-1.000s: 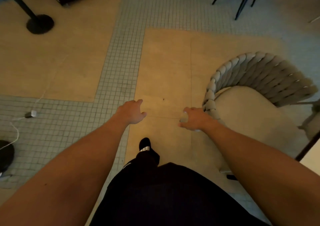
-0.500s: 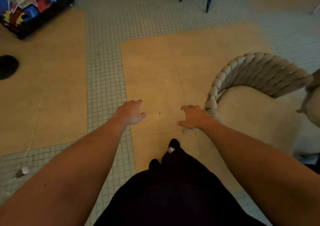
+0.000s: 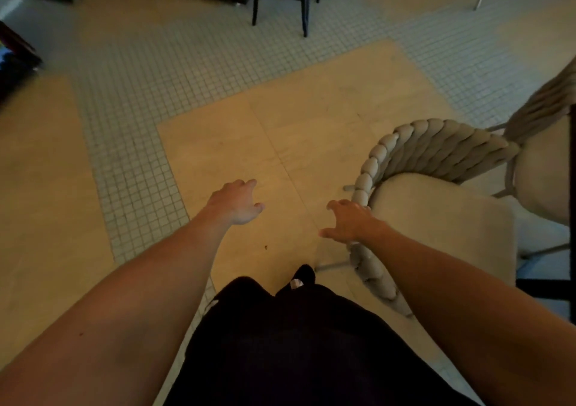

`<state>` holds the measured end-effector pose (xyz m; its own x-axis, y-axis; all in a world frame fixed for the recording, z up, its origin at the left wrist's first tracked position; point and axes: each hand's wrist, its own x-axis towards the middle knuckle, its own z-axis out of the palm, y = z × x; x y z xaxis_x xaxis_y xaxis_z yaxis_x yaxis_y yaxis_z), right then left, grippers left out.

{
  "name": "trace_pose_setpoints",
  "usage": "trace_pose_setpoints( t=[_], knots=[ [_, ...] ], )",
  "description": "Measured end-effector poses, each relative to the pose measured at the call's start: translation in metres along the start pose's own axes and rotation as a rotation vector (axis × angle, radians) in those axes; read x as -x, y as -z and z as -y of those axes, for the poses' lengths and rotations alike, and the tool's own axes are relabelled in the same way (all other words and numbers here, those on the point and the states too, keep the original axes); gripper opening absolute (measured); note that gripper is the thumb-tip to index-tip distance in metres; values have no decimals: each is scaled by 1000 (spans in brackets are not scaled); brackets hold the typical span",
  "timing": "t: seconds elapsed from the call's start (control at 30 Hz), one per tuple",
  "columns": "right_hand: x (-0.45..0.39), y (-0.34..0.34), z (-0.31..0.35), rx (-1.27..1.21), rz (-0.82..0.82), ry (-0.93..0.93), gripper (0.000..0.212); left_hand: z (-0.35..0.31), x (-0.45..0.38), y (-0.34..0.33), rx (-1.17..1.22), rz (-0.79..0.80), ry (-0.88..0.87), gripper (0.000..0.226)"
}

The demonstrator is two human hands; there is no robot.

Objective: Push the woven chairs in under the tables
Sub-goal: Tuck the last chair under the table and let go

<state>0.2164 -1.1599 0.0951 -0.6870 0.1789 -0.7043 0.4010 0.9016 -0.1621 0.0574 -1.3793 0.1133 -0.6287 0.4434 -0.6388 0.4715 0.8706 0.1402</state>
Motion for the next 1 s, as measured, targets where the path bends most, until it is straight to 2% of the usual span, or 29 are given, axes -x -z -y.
trace_pose_setpoints(
  t=[0.33,0.63,0.8,1.0],
  knots=[
    [-44,57,-32,-176,-52,-135,83,-43,-99,85,-151,13,-177,75],
    [-49,74,-45,-410,-170,-436,83,-109,-179,151,-387,70,-440,82],
    [-40,74,-36,-577,-250,-589,88,-150,-208,171,-538,88,-608,85],
    [-30,54,-20,-767,-282,-758,80,-192,-226,168,-724,78,-809,89]
  ],
)
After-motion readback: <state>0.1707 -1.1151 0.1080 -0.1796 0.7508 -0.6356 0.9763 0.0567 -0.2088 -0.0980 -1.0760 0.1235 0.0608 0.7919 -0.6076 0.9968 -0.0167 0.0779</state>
